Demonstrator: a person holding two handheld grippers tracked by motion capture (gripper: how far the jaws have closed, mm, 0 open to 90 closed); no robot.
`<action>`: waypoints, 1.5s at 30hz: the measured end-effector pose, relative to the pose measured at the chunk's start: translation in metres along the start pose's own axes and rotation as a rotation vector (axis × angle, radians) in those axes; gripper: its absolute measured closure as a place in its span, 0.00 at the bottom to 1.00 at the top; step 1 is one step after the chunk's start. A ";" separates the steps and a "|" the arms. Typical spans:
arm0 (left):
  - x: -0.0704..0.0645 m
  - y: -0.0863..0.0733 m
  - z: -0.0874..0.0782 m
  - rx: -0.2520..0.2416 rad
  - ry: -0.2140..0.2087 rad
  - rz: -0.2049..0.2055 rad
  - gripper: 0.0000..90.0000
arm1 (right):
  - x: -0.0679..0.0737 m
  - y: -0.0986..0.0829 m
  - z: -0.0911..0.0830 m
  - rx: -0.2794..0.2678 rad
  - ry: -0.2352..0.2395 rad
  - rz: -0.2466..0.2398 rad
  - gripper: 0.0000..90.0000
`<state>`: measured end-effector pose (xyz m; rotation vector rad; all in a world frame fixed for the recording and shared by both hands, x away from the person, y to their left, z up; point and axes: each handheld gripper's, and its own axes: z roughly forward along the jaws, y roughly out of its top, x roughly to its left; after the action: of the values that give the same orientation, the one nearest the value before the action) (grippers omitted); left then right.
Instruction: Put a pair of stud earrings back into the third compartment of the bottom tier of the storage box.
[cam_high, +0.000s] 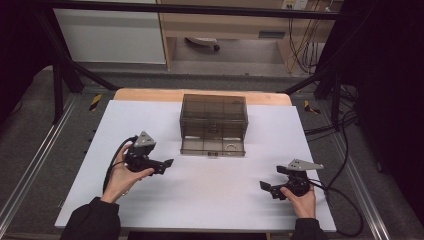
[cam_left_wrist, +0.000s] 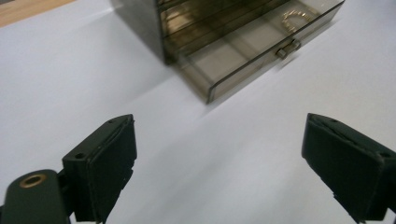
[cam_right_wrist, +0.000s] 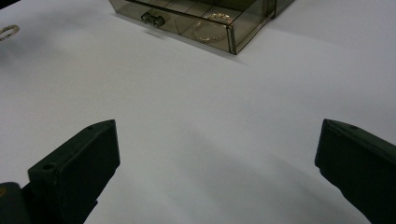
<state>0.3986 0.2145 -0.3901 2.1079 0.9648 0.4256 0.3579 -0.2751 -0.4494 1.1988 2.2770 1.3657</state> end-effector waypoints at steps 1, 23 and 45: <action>0.003 -0.004 -0.003 0.001 0.006 -0.005 0.10 | 0.000 0.000 0.000 0.001 -0.001 0.001 0.01; 0.043 -0.088 -0.045 0.030 0.080 -0.116 0.24 | 0.000 -0.001 0.001 0.014 -0.002 -0.001 0.01; 0.043 -0.111 -0.055 0.125 0.083 -0.122 0.77 | 0.000 -0.001 0.001 0.011 -0.002 -0.001 0.01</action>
<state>0.3406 0.3219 -0.4393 2.1423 1.1881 0.4024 0.3578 -0.2745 -0.4502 1.2019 2.2867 1.3521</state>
